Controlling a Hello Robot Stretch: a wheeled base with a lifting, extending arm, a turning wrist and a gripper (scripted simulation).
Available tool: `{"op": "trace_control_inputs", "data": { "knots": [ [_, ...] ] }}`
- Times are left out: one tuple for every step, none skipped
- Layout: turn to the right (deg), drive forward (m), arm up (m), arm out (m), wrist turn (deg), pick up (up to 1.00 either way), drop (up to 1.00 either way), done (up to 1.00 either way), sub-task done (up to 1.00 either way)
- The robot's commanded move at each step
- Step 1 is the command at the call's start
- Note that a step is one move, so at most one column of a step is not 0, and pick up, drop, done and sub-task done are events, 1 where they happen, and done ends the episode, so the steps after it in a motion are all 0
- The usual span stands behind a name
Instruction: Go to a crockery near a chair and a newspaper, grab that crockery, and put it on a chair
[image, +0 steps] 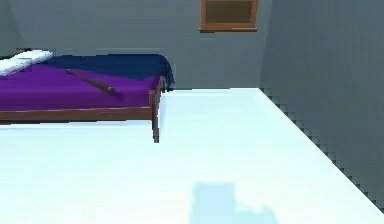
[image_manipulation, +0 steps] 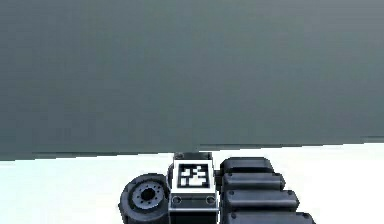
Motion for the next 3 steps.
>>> {"op": "trace_control_inputs", "data": {
  "knots": [
    [-45.0,0.0,0.0,0.0,0.0,0.0,0.0,0.0,0.0],
    [-6.0,0.0,0.0,0.0,0.0,0.0,0.0,0.0,0.0],
    [0.0,0.65,0.0,0.0,0.0,0.0,0.0,0.0,0.0]
  ]
}}
